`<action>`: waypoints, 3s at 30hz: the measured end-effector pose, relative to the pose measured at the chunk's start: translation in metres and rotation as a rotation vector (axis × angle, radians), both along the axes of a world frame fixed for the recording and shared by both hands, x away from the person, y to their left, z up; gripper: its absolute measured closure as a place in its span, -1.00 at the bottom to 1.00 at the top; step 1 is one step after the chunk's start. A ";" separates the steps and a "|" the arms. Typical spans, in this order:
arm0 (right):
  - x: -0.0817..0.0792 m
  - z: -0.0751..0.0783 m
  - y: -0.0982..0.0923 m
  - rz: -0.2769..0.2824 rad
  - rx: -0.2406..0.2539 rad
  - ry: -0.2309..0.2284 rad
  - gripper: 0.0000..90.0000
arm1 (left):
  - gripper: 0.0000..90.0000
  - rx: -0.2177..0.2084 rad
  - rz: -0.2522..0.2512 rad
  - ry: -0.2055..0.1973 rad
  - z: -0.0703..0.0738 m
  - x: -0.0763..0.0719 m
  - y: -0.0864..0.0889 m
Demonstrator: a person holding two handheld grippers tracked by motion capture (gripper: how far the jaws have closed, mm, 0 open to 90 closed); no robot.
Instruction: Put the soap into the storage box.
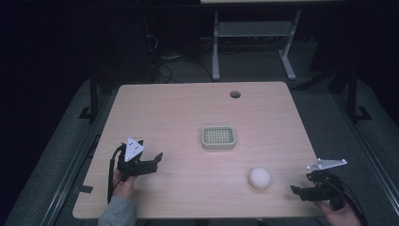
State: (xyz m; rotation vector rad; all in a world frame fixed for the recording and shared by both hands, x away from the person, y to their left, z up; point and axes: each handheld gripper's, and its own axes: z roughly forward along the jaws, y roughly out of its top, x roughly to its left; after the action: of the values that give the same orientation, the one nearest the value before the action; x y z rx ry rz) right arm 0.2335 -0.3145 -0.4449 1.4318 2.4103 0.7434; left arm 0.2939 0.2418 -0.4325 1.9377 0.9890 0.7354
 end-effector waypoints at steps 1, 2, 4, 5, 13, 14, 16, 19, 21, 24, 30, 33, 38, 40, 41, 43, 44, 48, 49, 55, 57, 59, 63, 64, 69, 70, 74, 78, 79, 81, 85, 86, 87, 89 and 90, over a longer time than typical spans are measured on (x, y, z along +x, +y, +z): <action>0.000 0.000 0.000 0.002 0.001 0.004 -0.53 | -0.67 0.006 0.000 0.004 0.000 0.000 0.000; 0.000 0.000 0.001 0.003 0.001 0.006 -0.53 | -0.67 0.006 0.000 0.004 0.000 0.000 0.000; -0.001 0.001 0.002 0.002 0.012 0.006 -0.53 | -0.67 0.003 0.001 0.007 0.000 0.000 0.001; 0.000 0.001 0.002 0.008 0.013 0.006 -0.53 | -0.67 0.001 -0.001 0.007 -0.001 0.000 0.001; 0.002 0.006 0.018 0.068 -0.022 0.000 -0.56 | -0.67 -0.004 -0.008 0.004 0.000 -0.002 0.000; 0.002 0.006 0.018 0.068 -0.022 0.000 -0.56 | -0.67 -0.004 -0.008 0.004 0.000 -0.002 0.000; 0.004 0.007 0.023 0.078 -0.021 0.016 -0.56 | -0.67 -0.003 -0.010 -0.001 0.001 -0.003 0.000; 0.005 0.008 0.027 0.087 -0.022 0.025 -0.57 | -0.67 -0.004 -0.008 0.005 0.000 -0.002 0.001; 0.006 0.008 0.028 0.096 -0.025 0.018 -0.57 | -0.67 -0.001 -0.008 0.006 0.000 -0.002 0.001; 0.007 0.009 0.032 0.116 -0.028 0.026 -0.58 | -0.67 -0.006 -0.003 0.003 0.001 -0.002 0.001; 0.008 0.012 0.037 0.127 -0.030 0.038 -0.59 | -0.67 -0.005 -0.004 0.001 0.001 -0.002 0.002; 0.009 0.014 0.038 0.139 -0.031 0.039 -0.59 | -0.67 -0.005 -0.003 -0.002 0.001 -0.002 0.002; 0.010 0.018 0.043 0.155 -0.027 0.040 -0.60 | -0.67 -0.005 0.000 0.001 0.001 -0.002 0.003; 0.013 0.021 0.047 0.178 -0.043 0.050 -0.60 | -0.67 -0.006 0.001 0.003 0.001 -0.002 0.003; 0.014 0.022 0.049 0.179 -0.047 0.055 -0.60 | -0.67 -0.005 0.000 0.003 0.001 -0.002 0.003; 0.015 0.023 0.050 0.183 -0.048 0.056 -0.60 | -0.67 -0.007 0.002 0.002 0.001 -0.002 0.003; 0.016 0.024 0.052 0.191 -0.046 0.059 -0.60 | -0.67 -0.007 0.002 0.002 0.001 -0.002 0.003; 0.020 0.025 0.060 0.218 -0.056 0.064 -0.60 | -0.67 -0.005 -0.001 0.002 0.001 -0.002 0.003; 0.020 0.025 0.060 0.218 -0.056 0.064 -0.60 | -0.67 -0.005 -0.001 0.002 0.001 -0.002 0.003; 0.025 0.030 0.069 0.241 -0.070 0.072 -0.61 | -0.67 -0.009 0.000 0.003 0.002 -0.002 0.004; 0.026 0.031 0.072 0.248 -0.070 0.074 -0.61 | -0.67 -0.010 0.002 0.004 0.002 -0.002 0.004; 0.028 0.032 0.075 0.259 -0.077 0.079 -0.62 | -0.67 -0.012 0.002 0.001 0.002 -0.002 0.005; 0.032 0.032 0.083 0.278 -0.090 0.086 -0.62 | -0.67 -0.014 0.004 0.001 0.002 -0.002 0.005; 0.033 0.033 0.086 0.283 -0.091 0.087 -0.62 | -0.67 -0.014 0.004 0.001 0.002 -0.002 0.005; 0.038 0.032 0.098 0.312 -0.109 0.099 -0.63 | -0.67 -0.014 0.001 0.000 0.002 -0.001 0.005; 0.039 0.032 0.100 0.313 -0.111 0.103 -0.64 | -0.67 -0.013 0.000 -0.001 0.002 -0.001 0.005; 0.043 0.032 0.107 0.324 -0.123 0.117 -0.64 | -0.67 -0.017 0.002 -0.001 0.002 -0.001 0.005; 0.046 0.030 0.112 0.338 -0.132 0.123 -0.64 | -0.67 -0.018 0.002 0.000 0.002 -0.001 0.005; 0.046 0.030 0.112 0.338 -0.132 0.123 -0.64 | -0.67 -0.018 0.002 0.000 0.002 -0.001 0.005; 0.048 0.029 0.117 0.345 -0.142 0.134 -0.64 | -0.67 -0.018 0.001 0.000 0.002 -0.001 0.005; 0.051 0.026 0.122 0.353 -0.153 0.149 -0.65 | -0.67 -0.020 0.004 -0.001 0.002 -0.001 0.005; 0.052 0.026 0.123 0.356 -0.153 0.151 -0.65 | -0.67 -0.021 0.004 -0.001 0.002 -0.001 0.006; 0.052 0.025 0.124 0.358 -0.158 0.155 -0.65 | -0.67 -0.021 0.004 0.000 0.002 -0.001 0.005; 0.054 0.023 0.127 0.361 -0.167 0.160 -0.65 | -0.67 -0.019 0.003 0.000 0.002 -0.001 0.005; 0.055 0.022 0.127 0.362 -0.170 0.166 -0.65 | -0.67 -0.020 0.002 -0.001 0.002 -0.001 0.005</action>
State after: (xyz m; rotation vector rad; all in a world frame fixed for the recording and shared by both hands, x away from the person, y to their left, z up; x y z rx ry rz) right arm 0.2880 -0.1871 -0.4226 1.0414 2.8255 0.4892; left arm 0.2925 0.2470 -0.4305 1.9185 0.9947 0.7252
